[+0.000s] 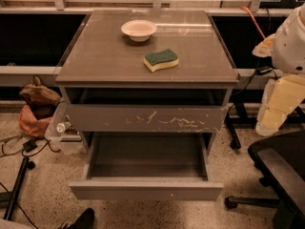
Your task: Close middle drawer
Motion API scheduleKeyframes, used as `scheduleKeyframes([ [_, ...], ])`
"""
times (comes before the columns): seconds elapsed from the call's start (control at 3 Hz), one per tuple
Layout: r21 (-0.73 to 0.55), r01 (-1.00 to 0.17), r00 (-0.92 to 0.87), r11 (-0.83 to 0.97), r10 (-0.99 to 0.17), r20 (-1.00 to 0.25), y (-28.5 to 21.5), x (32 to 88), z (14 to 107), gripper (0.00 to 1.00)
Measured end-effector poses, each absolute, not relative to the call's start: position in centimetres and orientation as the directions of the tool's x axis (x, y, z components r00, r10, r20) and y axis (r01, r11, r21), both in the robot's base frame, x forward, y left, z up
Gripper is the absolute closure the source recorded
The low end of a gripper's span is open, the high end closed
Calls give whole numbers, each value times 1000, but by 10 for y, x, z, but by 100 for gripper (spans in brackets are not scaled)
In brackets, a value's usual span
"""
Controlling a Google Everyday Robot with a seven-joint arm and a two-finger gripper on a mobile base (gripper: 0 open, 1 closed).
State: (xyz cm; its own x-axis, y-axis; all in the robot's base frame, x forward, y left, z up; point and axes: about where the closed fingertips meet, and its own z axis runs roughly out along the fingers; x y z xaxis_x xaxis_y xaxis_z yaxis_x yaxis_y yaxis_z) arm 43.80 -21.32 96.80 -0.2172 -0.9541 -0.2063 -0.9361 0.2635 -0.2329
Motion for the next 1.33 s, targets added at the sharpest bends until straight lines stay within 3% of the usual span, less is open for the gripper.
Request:
scheduleKeyframes([
  [0.67, -29, -983, -173, 183, -963, -205, -184, 419, 831, 0],
  [1.33, -1, -984, -175, 179, -966, -192, -184, 412, 816, 0],
])
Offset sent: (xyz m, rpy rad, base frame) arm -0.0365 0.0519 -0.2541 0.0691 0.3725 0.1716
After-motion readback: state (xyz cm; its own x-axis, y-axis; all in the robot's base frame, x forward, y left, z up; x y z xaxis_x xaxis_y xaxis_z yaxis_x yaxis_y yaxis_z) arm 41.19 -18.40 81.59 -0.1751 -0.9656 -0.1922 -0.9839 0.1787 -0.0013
